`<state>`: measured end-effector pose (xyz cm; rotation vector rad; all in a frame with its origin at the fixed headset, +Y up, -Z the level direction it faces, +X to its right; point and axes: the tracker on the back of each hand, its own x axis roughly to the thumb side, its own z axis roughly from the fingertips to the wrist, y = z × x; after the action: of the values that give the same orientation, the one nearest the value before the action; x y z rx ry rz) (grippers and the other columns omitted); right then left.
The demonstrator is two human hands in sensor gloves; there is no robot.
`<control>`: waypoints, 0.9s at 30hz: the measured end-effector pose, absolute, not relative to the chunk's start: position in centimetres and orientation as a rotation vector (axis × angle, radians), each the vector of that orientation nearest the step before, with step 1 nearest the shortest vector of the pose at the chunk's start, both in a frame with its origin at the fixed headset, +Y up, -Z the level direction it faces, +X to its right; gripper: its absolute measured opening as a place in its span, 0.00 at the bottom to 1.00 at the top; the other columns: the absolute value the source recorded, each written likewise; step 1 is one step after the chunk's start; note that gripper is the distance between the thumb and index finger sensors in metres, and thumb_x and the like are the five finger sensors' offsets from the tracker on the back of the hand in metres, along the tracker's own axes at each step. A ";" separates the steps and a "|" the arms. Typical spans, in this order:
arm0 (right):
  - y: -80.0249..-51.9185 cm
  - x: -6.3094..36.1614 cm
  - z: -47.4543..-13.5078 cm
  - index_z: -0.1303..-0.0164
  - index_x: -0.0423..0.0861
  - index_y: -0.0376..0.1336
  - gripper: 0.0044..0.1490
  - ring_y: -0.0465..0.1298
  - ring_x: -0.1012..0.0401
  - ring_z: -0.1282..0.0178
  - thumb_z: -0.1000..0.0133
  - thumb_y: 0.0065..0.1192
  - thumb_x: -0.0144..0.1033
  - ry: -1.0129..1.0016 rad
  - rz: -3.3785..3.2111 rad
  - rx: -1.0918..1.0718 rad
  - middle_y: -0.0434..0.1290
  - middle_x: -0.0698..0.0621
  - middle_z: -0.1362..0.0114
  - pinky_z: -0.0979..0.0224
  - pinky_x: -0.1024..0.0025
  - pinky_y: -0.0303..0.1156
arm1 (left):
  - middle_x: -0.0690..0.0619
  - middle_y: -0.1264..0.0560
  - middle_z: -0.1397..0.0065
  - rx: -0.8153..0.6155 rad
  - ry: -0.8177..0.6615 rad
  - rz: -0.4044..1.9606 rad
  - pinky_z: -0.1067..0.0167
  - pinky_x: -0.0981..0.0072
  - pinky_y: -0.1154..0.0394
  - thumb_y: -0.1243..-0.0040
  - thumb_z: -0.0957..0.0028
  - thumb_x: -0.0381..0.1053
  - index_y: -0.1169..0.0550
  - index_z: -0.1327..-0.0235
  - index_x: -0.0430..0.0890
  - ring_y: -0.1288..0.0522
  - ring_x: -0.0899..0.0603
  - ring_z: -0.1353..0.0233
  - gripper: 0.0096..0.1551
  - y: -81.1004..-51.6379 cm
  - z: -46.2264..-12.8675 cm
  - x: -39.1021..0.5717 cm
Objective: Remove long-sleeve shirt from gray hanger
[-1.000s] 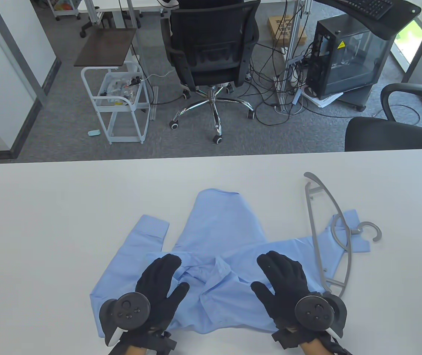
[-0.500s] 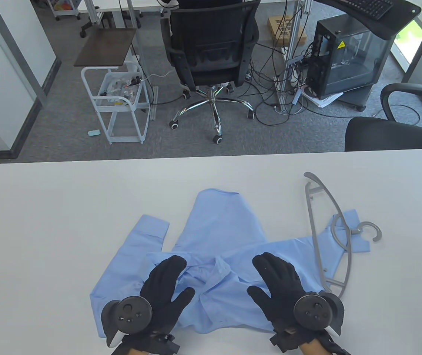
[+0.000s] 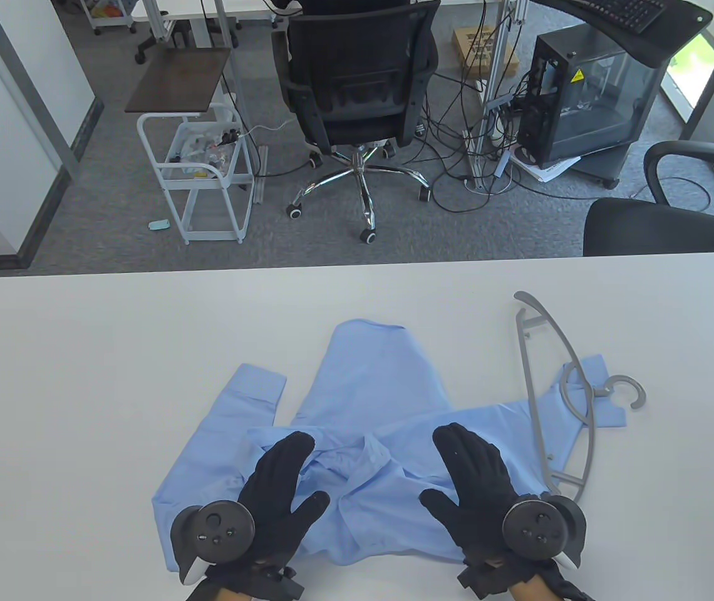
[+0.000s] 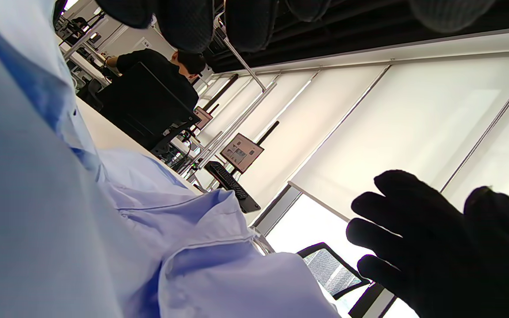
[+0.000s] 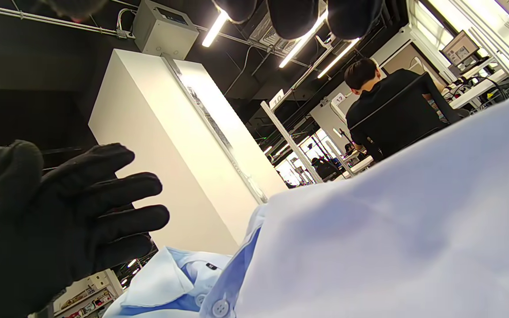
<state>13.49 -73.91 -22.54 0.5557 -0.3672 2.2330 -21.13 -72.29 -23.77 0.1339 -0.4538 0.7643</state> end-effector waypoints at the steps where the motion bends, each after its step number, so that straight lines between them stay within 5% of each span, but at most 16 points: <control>1: -73.9 13.5 -22.6 0.08 0.46 0.44 0.55 0.52 0.30 0.14 0.36 0.49 0.70 -0.363 2.230 0.554 0.49 0.35 0.10 0.23 0.20 0.44 | 0.47 0.42 0.12 0.132 -0.452 0.761 0.22 0.31 0.42 0.55 0.48 0.79 0.47 0.14 0.57 0.40 0.27 0.14 0.52 -72.3 -23.8 -21.1; 27: -73.9 13.2 -22.5 0.09 0.45 0.48 0.52 0.51 0.28 0.15 0.35 0.50 0.67 -0.346 2.257 0.578 0.49 0.33 0.11 0.26 0.19 0.41 | 0.47 0.42 0.11 0.147 -0.436 0.709 0.21 0.31 0.46 0.53 0.47 0.78 0.46 0.14 0.57 0.42 0.28 0.13 0.50 -71.9 -23.6 -20.7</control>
<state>13.18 -73.91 -22.47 0.5782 -0.3463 2.2566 -20.68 -71.92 -23.60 0.1470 -0.4357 0.7086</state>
